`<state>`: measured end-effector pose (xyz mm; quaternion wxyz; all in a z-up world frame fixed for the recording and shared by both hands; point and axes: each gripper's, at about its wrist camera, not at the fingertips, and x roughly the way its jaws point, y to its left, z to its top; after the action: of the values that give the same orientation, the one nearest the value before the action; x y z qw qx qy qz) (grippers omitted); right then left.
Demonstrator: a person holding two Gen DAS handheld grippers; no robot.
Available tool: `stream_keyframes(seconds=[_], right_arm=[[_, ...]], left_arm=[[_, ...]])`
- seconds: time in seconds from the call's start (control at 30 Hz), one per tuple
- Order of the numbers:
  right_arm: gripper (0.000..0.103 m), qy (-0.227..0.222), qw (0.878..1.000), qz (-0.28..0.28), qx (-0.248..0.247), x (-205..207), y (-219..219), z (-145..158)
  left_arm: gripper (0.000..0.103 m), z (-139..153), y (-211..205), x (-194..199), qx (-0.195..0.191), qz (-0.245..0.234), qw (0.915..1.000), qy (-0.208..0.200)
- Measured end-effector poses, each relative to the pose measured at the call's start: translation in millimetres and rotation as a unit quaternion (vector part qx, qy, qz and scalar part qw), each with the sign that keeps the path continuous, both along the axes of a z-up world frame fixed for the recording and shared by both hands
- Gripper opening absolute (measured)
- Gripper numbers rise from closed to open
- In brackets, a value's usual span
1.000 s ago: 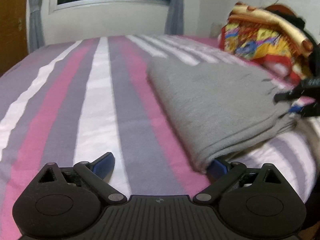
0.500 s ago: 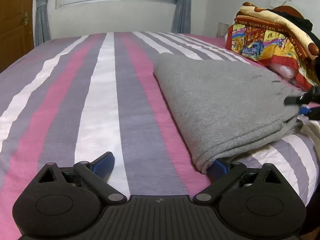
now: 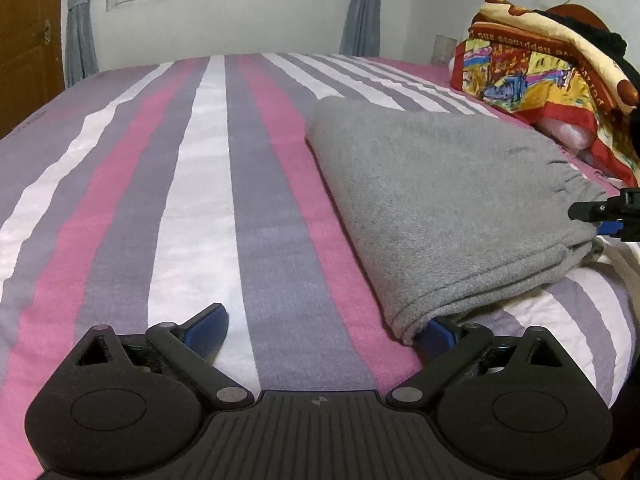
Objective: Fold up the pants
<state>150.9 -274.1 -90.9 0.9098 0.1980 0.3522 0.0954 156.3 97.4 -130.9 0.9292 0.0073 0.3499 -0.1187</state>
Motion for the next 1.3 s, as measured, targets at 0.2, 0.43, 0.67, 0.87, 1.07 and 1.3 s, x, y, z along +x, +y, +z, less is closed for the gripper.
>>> stream_keyframes(seconds=[0.2, 0.43, 0.67, 0.87, 1.07, 1.3], right_arm=[[0.045, 0.000, 1.000, 0.005, 0.001, -3, -9, 4], [0.049, 0.000, 1.000, 0.009, 0.003, -1, -11, 2], [0.052, -0.065, 0.996, -0.002, -0.058, -30, -25, 34], [0.039, -0.119, 0.983, 0.049, -0.135, -15, 5, 41], [0.039, -0.065, 0.976, 0.070, -0.195, 14, 9, 24], [0.041, -0.103, 0.969, 0.069, -0.213, 53, 15, 52]], left_arm=[[0.097, 0, -1, 1, 0.001, 0.005, 1.0000, 0.005], [0.097, 3, -2, 1, 0.011, 0.002, 0.9998, 0.017], [0.097, 46, 8, -18, 0.015, -0.007, 0.9995, -0.026], [0.097, 51, -12, 21, -0.070, 0.002, 0.9966, -0.043], [0.097, 19, -29, 57, -0.046, 0.000, 0.9985, 0.032], [0.097, 42, -38, 111, -0.054, -0.020, 0.9983, -0.012]])
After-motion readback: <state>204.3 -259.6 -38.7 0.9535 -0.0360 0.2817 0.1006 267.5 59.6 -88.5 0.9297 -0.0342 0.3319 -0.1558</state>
